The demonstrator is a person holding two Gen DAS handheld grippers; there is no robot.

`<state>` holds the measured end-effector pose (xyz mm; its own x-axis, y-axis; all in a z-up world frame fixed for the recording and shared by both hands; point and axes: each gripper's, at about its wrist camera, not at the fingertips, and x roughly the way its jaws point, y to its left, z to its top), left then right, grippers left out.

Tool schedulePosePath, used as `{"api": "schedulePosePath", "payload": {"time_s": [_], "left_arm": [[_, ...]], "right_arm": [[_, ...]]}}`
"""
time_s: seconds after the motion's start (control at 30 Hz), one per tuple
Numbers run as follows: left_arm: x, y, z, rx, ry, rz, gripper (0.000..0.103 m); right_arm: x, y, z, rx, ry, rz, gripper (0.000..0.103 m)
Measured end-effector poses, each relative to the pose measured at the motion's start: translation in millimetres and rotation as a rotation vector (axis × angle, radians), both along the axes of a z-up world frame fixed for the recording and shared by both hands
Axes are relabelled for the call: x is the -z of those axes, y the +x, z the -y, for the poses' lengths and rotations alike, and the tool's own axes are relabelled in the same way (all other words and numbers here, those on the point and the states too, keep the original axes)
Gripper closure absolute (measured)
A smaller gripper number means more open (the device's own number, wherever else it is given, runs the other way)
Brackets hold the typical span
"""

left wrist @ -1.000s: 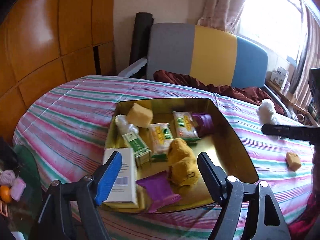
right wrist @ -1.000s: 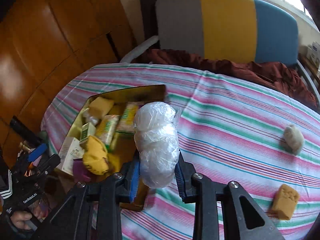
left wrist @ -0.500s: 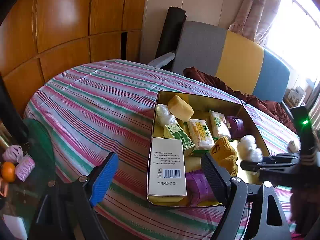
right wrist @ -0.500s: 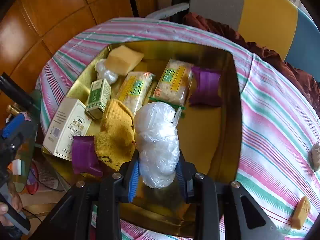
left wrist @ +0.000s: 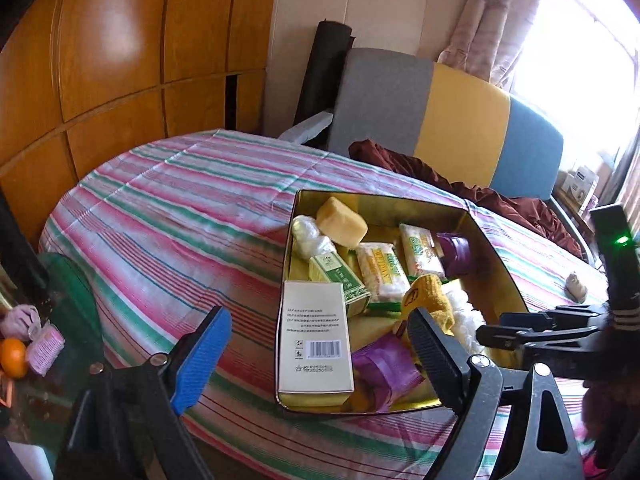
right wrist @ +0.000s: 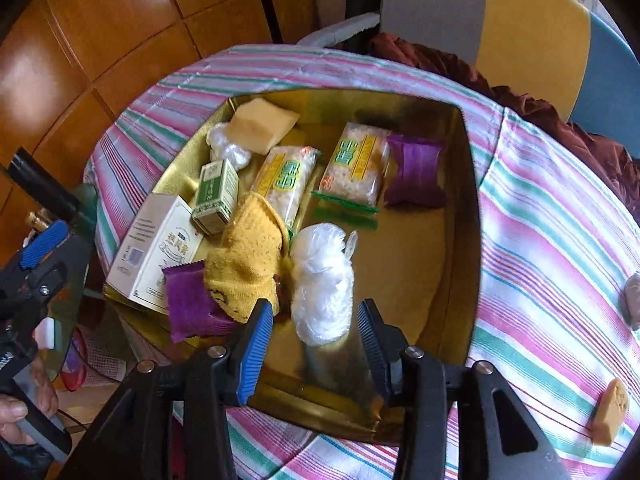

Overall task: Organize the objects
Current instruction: 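Carry the white bundle into the gold tray and open the right tool, then move the right tool to the yellow sponge and grasp it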

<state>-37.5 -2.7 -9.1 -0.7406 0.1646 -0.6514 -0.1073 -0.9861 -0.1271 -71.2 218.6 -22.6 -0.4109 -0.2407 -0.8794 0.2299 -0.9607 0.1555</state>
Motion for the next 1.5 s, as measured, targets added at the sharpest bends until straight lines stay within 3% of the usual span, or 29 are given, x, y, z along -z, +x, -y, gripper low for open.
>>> {"api": "schedulePosePath", "payload": {"time_s": [0.2, 0.47, 0.8, 1.03, 1.1, 1.17, 1.5], "left_arm": [[-11, 7, -20, 0.052, -0.027, -0.029, 0.010], [-18, 16, -59, 0.153, -0.056, -0.037, 0.008], [-18, 24, -109, 0.296, -0.068, -0.037, 0.008], [-15, 29, -134, 0.369, -0.071, -0.026, 0.008], [-14, 29, -138, 0.378, -0.067, -0.017, 0.008], [-13, 29, -141, 0.387, -0.070, -0.011, 0.007], [-15, 30, -172, 0.458, -0.094, -0.009, 0.007]], "right_arm": [[-23, 14, -30, 0.074, -0.039, -0.068, 0.058], [-33, 33, -105, 0.236, -0.039, -0.080, 0.058], [-31, 73, -239, 0.565, -0.026, -0.062, 0.056], [-14, 95, -324, 0.808, -0.040, 0.020, 0.054], [-4, 93, -335, 0.829, -0.035, 0.057, 0.050], [8, 91, -339, 0.843, -0.023, 0.090, 0.036], [38, 69, -328, 0.765, 0.030, 0.177, 0.029]]}}
